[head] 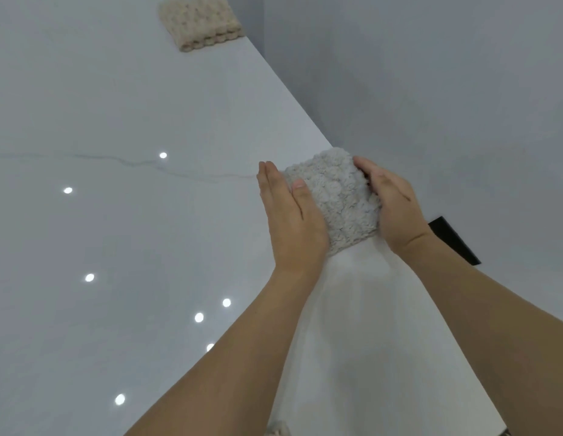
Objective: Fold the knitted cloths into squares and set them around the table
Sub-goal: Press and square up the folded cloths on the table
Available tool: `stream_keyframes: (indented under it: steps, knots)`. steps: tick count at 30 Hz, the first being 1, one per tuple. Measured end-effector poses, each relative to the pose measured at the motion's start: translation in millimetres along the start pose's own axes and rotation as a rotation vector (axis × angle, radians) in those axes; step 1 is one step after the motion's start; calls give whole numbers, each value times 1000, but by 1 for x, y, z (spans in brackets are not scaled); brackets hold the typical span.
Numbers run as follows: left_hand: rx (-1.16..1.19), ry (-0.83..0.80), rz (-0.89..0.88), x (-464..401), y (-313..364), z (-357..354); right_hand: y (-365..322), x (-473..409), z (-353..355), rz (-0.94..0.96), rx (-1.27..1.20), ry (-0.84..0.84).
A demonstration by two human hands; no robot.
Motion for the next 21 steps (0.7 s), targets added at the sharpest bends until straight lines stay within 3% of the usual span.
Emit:
stream_keyframes:
  steps: [11,14,17,19,21]
  knots:
    - [-39,-11,-36,3,-1,-7,15,3,-3,115,34,22]
    - [-99,-140,-91,-5,-1,8,14,12,-4,139,272,143]
    - [-335,-333,-348,-42,-6,37,12,26,-12,204,561,367]
    - [-386,-525,-467,-73,-5,46,10,36,-24,226,494,534]
    - [-324,-675,-432,-95,5,41,7,47,-37,134,267,705]
Point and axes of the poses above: each hand's wrist, its own x-axis away from the middle knuckle, its own z-axis out of the back of the hand, y = z × x, the point moved 2 cm from there along -x, towards the middle knuckle, and after that the axes turned 6 degrees about y, right-handed, at the moved point
